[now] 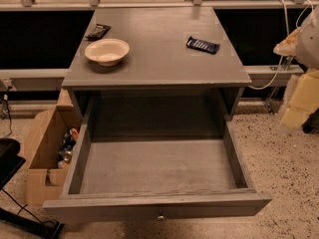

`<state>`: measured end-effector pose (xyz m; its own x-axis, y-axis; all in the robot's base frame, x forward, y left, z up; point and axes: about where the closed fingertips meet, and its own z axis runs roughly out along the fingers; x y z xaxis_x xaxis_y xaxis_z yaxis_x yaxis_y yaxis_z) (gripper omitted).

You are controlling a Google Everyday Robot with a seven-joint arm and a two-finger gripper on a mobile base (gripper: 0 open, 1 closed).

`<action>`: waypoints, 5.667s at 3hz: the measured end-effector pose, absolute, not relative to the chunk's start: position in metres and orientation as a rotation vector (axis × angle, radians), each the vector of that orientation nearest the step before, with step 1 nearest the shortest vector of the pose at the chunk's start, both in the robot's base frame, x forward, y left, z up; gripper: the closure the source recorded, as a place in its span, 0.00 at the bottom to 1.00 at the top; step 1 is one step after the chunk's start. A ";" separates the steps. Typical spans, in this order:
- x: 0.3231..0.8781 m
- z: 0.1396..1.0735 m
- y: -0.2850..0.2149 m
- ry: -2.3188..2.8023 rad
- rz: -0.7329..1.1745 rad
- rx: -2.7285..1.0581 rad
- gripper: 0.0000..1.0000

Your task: Place rxbar blueberry into top drawer

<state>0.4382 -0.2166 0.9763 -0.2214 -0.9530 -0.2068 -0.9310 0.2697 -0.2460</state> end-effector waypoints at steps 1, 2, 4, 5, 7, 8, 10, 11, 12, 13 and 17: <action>0.438 0.976 -0.217 2.231 -0.099 -1.724 0.00; 0.461 0.980 -0.215 2.172 -0.069 -1.691 0.00; 0.551 0.984 -0.214 1.947 0.049 -1.554 0.00; 0.611 0.980 -0.223 1.829 0.119 -1.435 0.00; 0.643 0.976 -0.238 1.753 0.140 -1.345 0.00; 0.663 0.973 -0.237 1.753 0.178 -1.294 0.00; 0.772 0.938 -0.233 1.800 0.379 -0.987 0.00; 0.824 0.925 -0.229 1.862 0.368 -0.872 0.00; 0.846 0.916 -0.226 1.908 0.297 -0.855 0.00; 0.857 0.885 -0.195 2.014 0.227 -0.958 0.00; 0.846 0.820 -0.161 2.205 0.283 -1.058 0.00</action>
Offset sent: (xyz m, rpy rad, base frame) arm 0.0756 0.0042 0.0111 0.1861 -0.1241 0.0416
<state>0.8455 -0.1608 0.8196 -0.4494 -0.6121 -0.6507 -0.7567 0.6479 -0.0868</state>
